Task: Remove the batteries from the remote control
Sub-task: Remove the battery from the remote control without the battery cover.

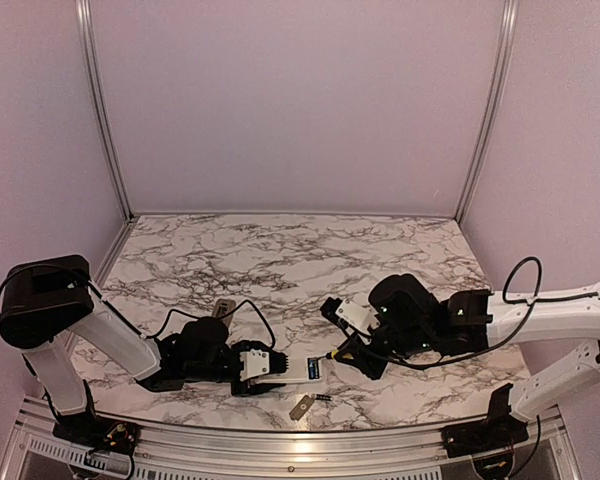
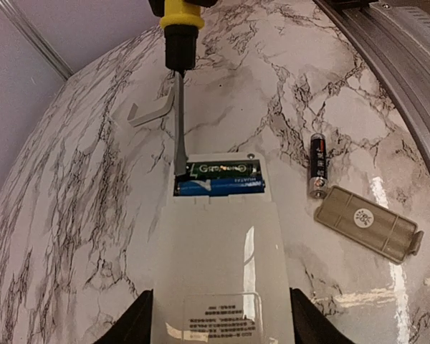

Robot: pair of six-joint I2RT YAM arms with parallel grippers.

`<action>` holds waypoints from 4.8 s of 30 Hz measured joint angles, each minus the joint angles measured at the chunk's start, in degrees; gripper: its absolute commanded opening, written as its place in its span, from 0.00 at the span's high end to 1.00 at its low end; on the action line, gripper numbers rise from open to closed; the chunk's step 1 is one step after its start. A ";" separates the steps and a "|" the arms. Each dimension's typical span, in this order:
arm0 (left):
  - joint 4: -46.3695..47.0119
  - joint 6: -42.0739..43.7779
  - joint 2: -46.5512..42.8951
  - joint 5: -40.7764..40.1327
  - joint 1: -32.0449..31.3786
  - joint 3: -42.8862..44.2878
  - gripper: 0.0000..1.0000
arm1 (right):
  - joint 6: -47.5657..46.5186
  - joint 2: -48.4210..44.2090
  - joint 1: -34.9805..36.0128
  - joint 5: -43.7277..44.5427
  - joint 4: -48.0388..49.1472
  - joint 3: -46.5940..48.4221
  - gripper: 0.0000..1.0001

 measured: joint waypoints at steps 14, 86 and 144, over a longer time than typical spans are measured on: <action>-0.31 0.33 0.00 -1.27 -0.11 0.00 1.00 | 0.00 0.94 0.00 2.78 -1.49 0.26 1.00; -2.36 0.24 -0.02 -2.73 -1.05 -0.13 1.00 | 1.16 3.69 -0.15 -0.79 -0.20 1.11 1.00; 2.38 -2.12 -0.02 -9.33 -0.90 -0.59 1.00 | 9.29 -7.80 0.15 10.78 -2.80 -0.15 1.00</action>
